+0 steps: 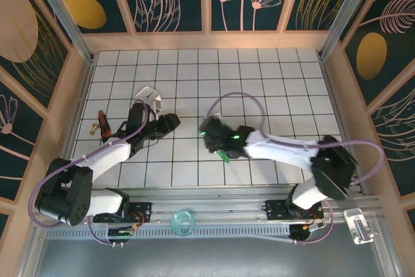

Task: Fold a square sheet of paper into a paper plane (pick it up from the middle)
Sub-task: Turn over the paper at the center of the table, then rotate the paper at the center of the table.

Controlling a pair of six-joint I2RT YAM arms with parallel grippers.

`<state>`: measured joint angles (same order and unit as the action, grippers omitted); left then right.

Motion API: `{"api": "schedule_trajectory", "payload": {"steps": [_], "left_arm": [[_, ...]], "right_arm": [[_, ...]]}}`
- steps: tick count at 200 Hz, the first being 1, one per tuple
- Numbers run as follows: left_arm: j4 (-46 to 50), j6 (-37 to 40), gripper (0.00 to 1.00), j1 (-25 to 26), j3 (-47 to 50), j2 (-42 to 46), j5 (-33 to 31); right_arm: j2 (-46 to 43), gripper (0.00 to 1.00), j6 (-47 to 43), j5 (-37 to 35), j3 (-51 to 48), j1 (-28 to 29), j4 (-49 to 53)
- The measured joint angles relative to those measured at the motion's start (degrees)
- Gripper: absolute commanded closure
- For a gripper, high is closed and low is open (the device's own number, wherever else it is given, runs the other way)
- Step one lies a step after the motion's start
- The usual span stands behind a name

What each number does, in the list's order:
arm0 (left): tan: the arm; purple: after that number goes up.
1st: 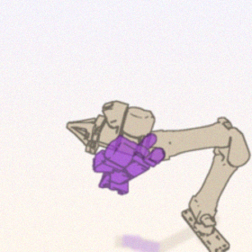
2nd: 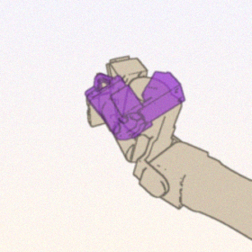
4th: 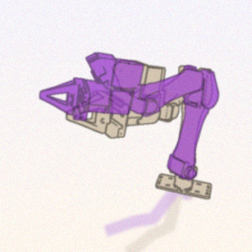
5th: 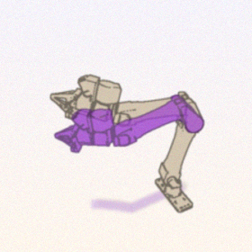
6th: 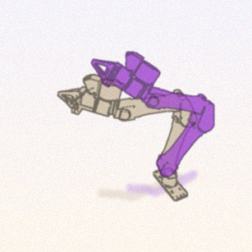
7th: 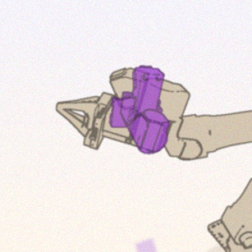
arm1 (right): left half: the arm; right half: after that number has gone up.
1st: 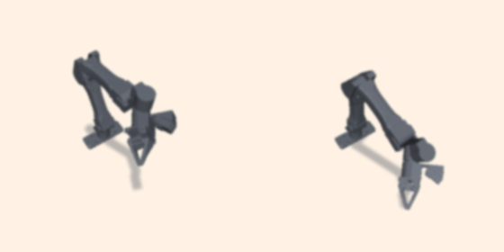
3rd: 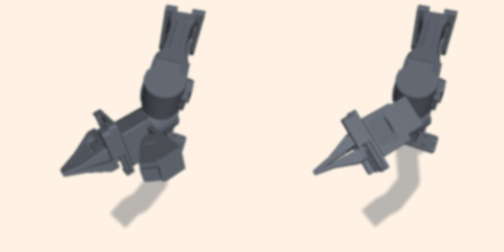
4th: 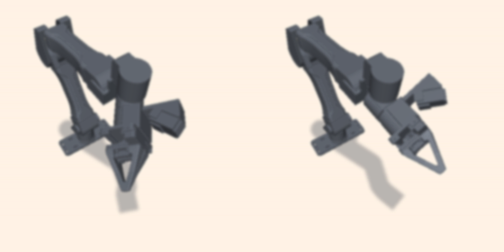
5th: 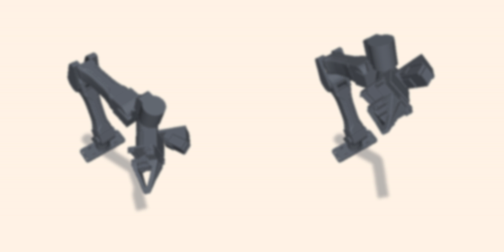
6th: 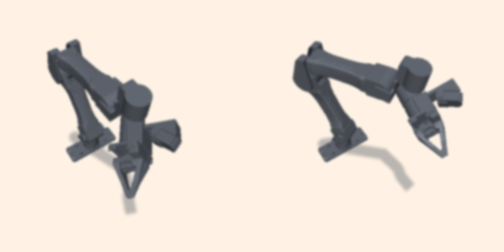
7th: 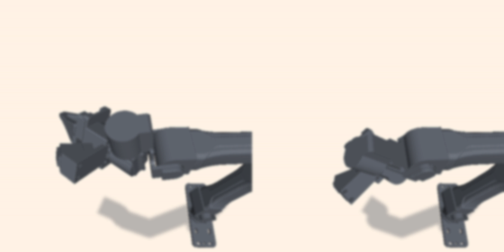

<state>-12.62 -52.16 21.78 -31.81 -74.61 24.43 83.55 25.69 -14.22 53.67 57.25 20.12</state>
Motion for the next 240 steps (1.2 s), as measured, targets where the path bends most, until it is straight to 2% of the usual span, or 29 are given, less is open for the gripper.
{"api": "schedule_trajectory", "payload": {"steps": [16, 32, 50, 67, 102, 152, 216, 240], "left_arm": [[-1.7, -2.0, 0.67, 4.3, 0.0, -0.2, 0.3], [-4.1, -3.9, 0.68, 9.2, -0.6, -2.3, 0.9], [-5.8, -5.5, 0.68, 14.2, -3.6, -8.0, 2.1], [-7.2, -6.3, 0.7, 16.4, -6.1, -13.0, 2.8], [-7.7, -6.4, 0.77, 16.5, -9.2, -19.5, 3.3], [-7.7, -4.5, 0.89, 16.0, -12.2, -26.5, 3.5], [-7.6, -1.4, 0.91, 13.6, -12.4, -31.4, 4.5], [-6.3, 0.8, 0.9, 12.8, -14.4, -32.7, 6.0]], "right_arm": [[-5.1, 0.81, 0.3, 7.0, -7.0, -6.7, -5.2], [-5.4, 0.86, 0.2, 11.8, -11.4, -11.4, -8.9], [-3.9, 0.9, 0.5, 15.4, -14.4, -13.3, -12.0], [-1.9, 0.93, 1.2, 17.9, -15.5, -13.6, -15.4], [1.8, 0.96, 3.3, 20.9, -16.2, -13.4, -21.6], [5.7, 0.98, 5.2, 20.7, -16.2, -11.5, -23.9], [7.7, 0.99, 9.8, 17.7, -15.8, -9.0, -24.5], [7.7, 0.96, 13.0, 16.6, -15.8, -7.6, -24.8]]}}
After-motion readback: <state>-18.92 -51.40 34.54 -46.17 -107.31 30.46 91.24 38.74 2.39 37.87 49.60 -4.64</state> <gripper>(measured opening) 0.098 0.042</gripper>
